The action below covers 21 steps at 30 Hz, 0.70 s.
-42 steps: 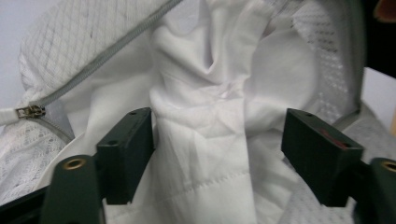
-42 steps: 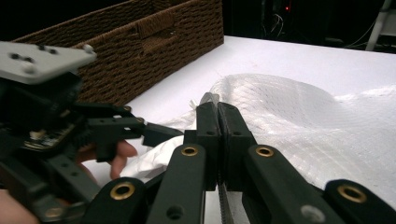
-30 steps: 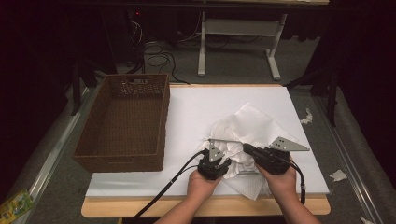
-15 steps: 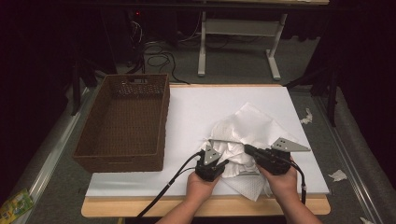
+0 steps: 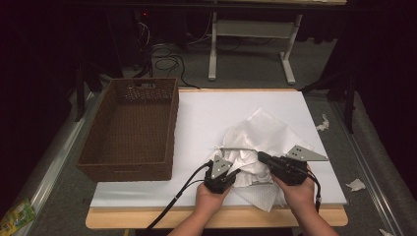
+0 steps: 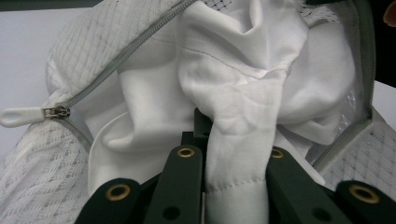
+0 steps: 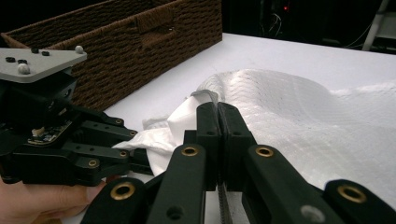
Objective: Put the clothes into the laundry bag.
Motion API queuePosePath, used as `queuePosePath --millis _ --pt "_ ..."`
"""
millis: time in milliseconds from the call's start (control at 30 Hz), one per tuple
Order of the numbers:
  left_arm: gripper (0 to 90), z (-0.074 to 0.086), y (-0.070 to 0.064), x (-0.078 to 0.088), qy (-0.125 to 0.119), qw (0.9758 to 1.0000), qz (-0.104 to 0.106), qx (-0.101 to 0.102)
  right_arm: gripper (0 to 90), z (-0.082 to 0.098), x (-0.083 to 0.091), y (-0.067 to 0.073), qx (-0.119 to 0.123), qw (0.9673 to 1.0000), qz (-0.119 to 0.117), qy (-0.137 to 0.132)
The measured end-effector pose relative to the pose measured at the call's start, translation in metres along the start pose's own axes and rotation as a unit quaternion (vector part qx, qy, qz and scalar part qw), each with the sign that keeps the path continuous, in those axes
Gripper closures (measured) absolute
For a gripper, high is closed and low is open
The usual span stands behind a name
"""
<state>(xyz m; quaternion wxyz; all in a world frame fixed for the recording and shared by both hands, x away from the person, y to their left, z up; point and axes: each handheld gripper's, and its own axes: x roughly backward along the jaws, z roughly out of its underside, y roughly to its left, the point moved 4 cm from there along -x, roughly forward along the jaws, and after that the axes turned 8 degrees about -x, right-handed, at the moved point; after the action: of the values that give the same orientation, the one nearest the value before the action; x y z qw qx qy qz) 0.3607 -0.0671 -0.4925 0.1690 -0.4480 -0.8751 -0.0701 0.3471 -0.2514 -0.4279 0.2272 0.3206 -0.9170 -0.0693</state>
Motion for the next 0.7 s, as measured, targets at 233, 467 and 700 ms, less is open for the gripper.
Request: queuePosePath --millis 233,467,700 --pt "84.1 -0.019 -0.009 -0.008 -0.009 0.9998 0.008 -0.014 89.1 -0.002 -0.001 -0.004 -0.007 1.0 -0.001 -0.002" --pt "83.9 -0.034 -0.019 -0.033 0.0 0.9996 -0.003 -0.027 89.2 -0.005 0.001 -0.003 -0.012 0.9999 -0.006 -0.009" --pt "83.9 -0.043 -0.012 -0.056 -0.019 0.9996 -0.018 0.008 89.2 -0.009 0.004 0.0 -0.022 0.9993 -0.021 -0.022"
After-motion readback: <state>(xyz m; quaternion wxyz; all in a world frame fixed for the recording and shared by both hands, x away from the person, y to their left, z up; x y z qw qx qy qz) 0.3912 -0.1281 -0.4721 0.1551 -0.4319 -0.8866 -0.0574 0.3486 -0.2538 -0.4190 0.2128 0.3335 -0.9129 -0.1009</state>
